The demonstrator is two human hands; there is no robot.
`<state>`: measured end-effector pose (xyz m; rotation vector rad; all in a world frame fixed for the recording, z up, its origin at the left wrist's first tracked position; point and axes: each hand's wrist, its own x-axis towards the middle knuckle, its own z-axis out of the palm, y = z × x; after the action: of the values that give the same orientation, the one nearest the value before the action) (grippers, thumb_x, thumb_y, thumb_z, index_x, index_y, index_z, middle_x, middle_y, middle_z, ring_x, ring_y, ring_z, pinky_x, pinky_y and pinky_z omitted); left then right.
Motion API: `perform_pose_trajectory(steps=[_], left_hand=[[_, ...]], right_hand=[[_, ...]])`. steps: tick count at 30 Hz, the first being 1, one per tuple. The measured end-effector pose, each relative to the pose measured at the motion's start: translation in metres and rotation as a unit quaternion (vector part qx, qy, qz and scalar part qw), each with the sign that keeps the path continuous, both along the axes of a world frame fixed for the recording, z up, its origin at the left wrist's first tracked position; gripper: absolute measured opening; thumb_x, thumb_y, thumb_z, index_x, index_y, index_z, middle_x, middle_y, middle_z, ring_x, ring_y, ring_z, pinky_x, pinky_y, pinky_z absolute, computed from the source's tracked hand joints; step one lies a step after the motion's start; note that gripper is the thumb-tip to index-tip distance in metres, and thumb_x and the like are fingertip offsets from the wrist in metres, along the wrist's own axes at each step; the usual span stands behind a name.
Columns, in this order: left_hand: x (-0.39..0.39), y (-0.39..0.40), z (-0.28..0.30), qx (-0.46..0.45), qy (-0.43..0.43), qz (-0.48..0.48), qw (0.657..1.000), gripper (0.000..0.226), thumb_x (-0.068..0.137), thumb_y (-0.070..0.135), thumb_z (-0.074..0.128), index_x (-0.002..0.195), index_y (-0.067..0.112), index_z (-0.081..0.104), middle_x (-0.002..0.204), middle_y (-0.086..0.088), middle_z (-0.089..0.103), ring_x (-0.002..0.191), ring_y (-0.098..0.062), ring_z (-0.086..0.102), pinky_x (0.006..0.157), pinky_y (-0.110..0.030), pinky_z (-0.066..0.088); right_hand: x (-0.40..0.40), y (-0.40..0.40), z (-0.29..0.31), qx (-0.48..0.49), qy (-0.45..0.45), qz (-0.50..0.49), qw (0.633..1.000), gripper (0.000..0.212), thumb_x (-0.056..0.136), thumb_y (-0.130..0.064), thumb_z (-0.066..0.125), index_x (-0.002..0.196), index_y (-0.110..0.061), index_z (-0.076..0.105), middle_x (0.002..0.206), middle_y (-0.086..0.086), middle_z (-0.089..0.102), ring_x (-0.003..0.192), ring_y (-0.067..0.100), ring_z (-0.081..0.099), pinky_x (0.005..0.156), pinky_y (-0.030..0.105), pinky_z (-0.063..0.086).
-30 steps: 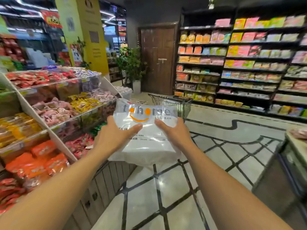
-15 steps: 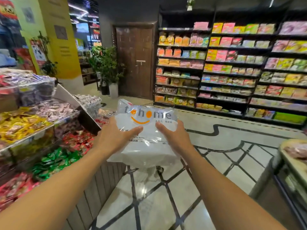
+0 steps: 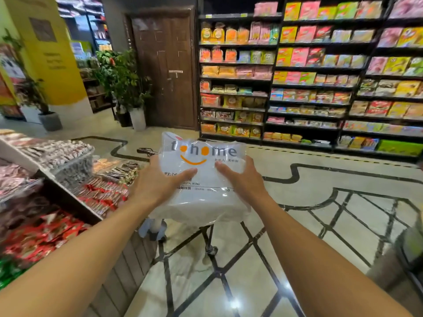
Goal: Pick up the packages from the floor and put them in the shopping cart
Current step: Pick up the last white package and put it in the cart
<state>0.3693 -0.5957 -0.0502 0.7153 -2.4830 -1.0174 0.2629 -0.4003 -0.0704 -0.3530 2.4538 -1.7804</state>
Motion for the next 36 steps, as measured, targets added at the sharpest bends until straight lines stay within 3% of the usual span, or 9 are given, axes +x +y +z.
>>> perform_pose_trajectory(steps=[8, 14, 18, 22, 25, 28, 36], left_hand=[[-0.187, -0.019, -0.006, -0.001, -0.027, 0.027, 0.999, 0.107, 0.053, 0.1, 0.061, 0.137, 0.034, 0.051, 0.123, 0.006, 0.069, 0.11, -0.03, 0.066, 0.093, -0.047, 0.054], [-0.303, -0.045, -0.018, 0.016, -0.022, 0.043, 0.999, 0.102, 0.059, 0.091, 0.069, 0.139, 0.031, 0.049, 0.125, 0.002, 0.068, 0.11, -0.029, 0.064, 0.085, -0.041, 0.051], [-0.384, -0.071, -0.037, 0.007, -0.034, 0.047, 0.998, 0.111, 0.049, 0.101, 0.061, 0.136, 0.032, 0.049, 0.122, 0.001, 0.069, 0.107, -0.029, 0.066, 0.089, -0.047, 0.055], [-0.472, -0.102, -0.056, 0.008, -0.04, 0.058, 0.998, 0.104, 0.056, 0.093, 0.066, 0.135, 0.029, 0.047, 0.126, -0.004, 0.067, 0.112, -0.033, 0.063, 0.087, -0.045, 0.053], [-0.54, -0.13, -0.068, 0.028, -0.046, 0.053, 0.997, 0.1, 0.061, 0.087, 0.071, 0.137, 0.027, 0.047, 0.129, -0.006, 0.067, 0.116, -0.034, 0.061, 0.087, -0.043, 0.052], [-0.604, -0.158, -0.075, 0.04, -0.051, 0.062, 0.996, 0.107, 0.052, 0.095, 0.066, 0.134, 0.03, 0.047, 0.127, -0.005, 0.067, 0.115, -0.034, 0.062, 0.092, -0.048, 0.054], [-0.729, -0.217, -0.094, 0.052, -0.063, 0.103, 0.991, 0.105, 0.048, 0.1, 0.062, 0.132, 0.038, 0.047, 0.13, 0.0, 0.065, 0.117, -0.032, 0.061, 0.094, -0.051, 0.054]], right_hand=[[-0.197, -0.021, -0.005, 0.011, -0.013, 0.021, 1.0, 0.093, 0.076, -0.068, 0.076, 0.151, -0.033, 0.034, 0.12, -0.007, 0.055, 0.104, 0.022, 0.061, 0.091, 0.042, 0.056], [-0.317, -0.048, -0.011, 0.034, -0.016, 0.04, 0.999, 0.091, 0.08, -0.065, 0.075, 0.153, -0.029, 0.033, 0.119, -0.007, 0.051, 0.103, 0.02, 0.055, 0.087, 0.036, 0.048], [-0.396, -0.072, -0.028, 0.032, -0.019, 0.044, 0.998, 0.089, 0.08, -0.061, 0.077, 0.151, -0.026, 0.036, 0.118, -0.006, 0.053, 0.104, 0.02, 0.057, 0.088, 0.034, 0.048], [-0.483, -0.103, -0.047, 0.041, -0.014, 0.046, 0.998, 0.09, 0.078, -0.066, 0.077, 0.149, -0.024, 0.039, 0.127, -0.004, 0.058, 0.112, 0.02, 0.057, 0.089, 0.033, 0.045], [-0.549, -0.131, -0.056, 0.044, -0.018, 0.04, 0.998, 0.105, 0.069, -0.076, 0.076, 0.153, -0.027, 0.036, 0.138, -0.005, 0.059, 0.118, 0.021, 0.059, 0.097, 0.038, 0.049], [-0.612, -0.16, -0.059, 0.055, -0.026, 0.039, 0.997, 0.116, 0.059, -0.084, 0.073, 0.154, -0.03, 0.034, 0.141, -0.002, 0.06, 0.124, 0.025, 0.061, 0.103, 0.048, 0.052], [-0.755, -0.231, -0.089, 0.041, -0.049, 0.077, 0.995, 0.097, 0.064, -0.078, 0.076, 0.146, -0.037, 0.042, 0.128, -0.009, 0.064, 0.116, 0.021, 0.063, 0.098, 0.044, 0.053]])
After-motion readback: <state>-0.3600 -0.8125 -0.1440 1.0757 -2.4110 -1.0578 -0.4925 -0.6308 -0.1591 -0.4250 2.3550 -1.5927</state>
